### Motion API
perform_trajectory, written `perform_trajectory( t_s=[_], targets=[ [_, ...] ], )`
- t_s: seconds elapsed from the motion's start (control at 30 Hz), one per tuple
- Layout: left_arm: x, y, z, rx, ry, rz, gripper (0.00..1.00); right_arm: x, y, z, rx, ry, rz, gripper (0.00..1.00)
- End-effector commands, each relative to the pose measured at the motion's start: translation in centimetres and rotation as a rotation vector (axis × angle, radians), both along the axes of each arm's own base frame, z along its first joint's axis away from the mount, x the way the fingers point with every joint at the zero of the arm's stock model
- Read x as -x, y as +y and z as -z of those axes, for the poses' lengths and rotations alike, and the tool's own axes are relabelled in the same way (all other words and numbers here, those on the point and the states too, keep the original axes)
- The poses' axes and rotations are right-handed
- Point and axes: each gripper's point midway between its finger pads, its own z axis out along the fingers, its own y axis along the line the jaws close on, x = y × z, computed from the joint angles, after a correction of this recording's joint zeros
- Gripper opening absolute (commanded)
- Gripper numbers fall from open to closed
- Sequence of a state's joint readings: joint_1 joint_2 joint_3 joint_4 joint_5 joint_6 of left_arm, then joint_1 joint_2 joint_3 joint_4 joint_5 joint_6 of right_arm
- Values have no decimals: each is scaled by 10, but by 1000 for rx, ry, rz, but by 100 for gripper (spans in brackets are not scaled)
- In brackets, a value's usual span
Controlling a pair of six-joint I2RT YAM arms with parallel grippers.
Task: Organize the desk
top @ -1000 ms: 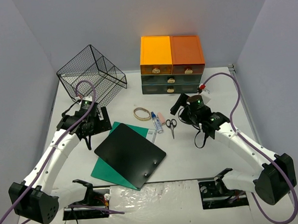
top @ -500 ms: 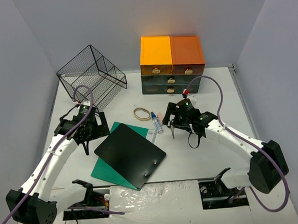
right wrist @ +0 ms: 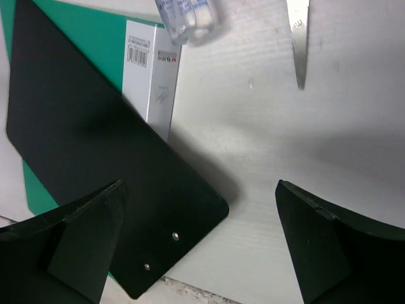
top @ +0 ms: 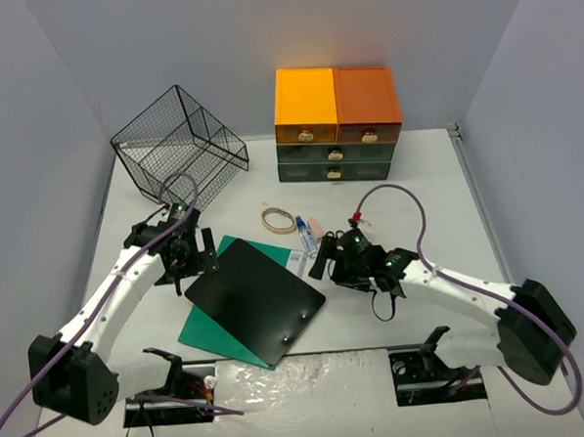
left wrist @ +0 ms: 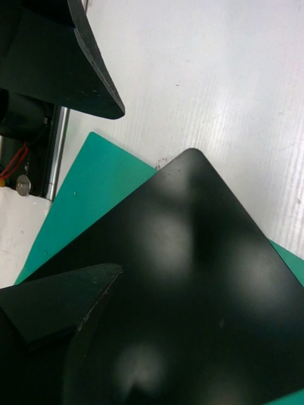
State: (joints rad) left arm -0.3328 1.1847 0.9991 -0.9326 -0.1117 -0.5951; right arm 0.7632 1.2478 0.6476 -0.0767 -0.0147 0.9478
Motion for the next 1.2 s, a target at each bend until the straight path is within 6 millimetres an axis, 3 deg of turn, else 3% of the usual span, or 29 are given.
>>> perform_trajectory(
  t_s=[0.0, 0.23, 0.4, 0.53, 0.77, 0.93, 1.17],
  targets=[
    [-12, 6, -26, -53, -32, 27, 97, 6, 0, -40, -234, -73, 240, 100],
    [-15, 5, -35, -79, -32, 85, 97, 52, 31, -47, -406, -94, 271, 100],
    [-15, -6, -52, -53, -69, 152, 97, 73, 50, -34, -382, -106, 292, 100],
    [-13, -20, -66, -78, -112, 307, 97, 87, 64, -30, -388, -120, 314, 100],
    [-14, -11, -82, -153, -180, 329, 97, 107, 65, -17, -444, -135, 374, 100],
    [-11, -4, -90, -170, -218, 299, 97, 107, 65, -21, -481, -226, 401, 99],
    [-9, 3, -101, -218, -256, 295, 97, 114, 63, -4, -556, -266, 478, 97]
  ],
)
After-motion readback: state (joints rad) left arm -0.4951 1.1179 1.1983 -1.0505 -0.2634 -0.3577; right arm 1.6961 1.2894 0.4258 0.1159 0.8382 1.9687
